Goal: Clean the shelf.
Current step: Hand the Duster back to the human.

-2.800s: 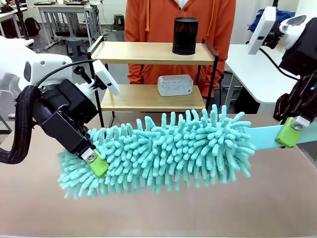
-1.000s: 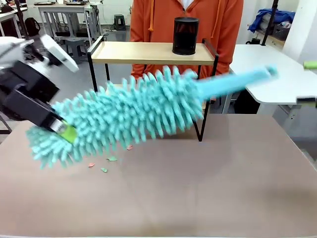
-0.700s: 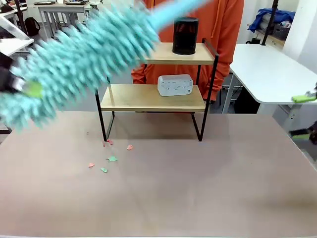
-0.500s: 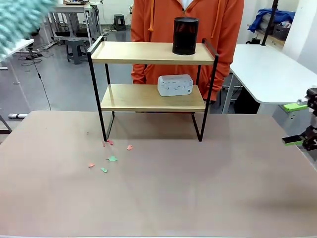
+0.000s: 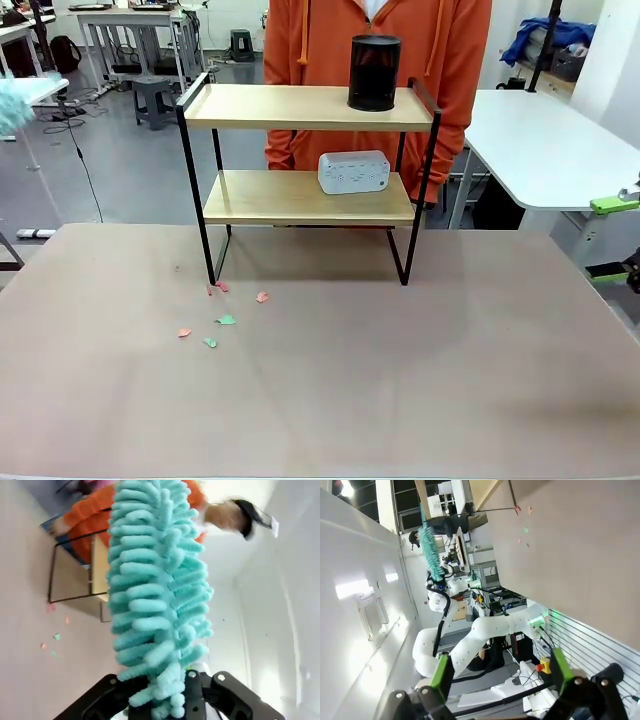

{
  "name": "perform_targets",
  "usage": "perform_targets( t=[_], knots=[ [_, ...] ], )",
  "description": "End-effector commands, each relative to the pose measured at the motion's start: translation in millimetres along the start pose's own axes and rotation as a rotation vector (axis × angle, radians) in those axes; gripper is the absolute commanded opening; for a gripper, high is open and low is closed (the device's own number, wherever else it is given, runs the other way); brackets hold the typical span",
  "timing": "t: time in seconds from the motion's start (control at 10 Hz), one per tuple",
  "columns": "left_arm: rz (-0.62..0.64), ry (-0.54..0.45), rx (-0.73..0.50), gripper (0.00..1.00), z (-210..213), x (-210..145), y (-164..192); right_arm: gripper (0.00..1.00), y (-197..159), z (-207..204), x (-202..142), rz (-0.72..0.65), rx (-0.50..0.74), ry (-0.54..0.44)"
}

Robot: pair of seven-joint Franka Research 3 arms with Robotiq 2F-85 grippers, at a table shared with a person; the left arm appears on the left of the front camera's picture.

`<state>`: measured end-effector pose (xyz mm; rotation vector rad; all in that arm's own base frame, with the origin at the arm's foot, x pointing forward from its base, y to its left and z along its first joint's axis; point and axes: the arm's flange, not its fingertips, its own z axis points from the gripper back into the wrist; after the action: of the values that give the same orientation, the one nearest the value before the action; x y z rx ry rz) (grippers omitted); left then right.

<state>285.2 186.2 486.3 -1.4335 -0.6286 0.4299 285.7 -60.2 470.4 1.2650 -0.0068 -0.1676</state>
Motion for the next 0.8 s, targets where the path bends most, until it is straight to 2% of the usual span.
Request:
perform_targets(
  t=[0.0,0.1,0.3,0.4,0.7],
  knots=[
    [0.162,0.016,0.063,0.0,-41.3,-50.0,28.4,1.0,3.4,-1.4,0.0,-0.015,0.009,-0.015],
    [0.174,0.011,0.097,0.0,-43.2,-47.7,34.1,1.0,3.4,-1.4,0.0,-0.015,0.009,-0.015],
    [0.152,0.051,0.084,0.0,-49.7,-45.1,36.0,1.0,3.4,-1.4,0.0,-0.015,0.009,-0.015],
    [0.172,0.027,0.099,0.0,-39.0,9.7,37.9,1.0,3.4,-1.4,0.0,-0.015,0.009,-0.015],
    [0.172,0.027,0.099,0.0,-39.0,9.7,37.9,1.0,3.4,-1.4,0.0,-0.015,0.009,-0.015]
  ],
)
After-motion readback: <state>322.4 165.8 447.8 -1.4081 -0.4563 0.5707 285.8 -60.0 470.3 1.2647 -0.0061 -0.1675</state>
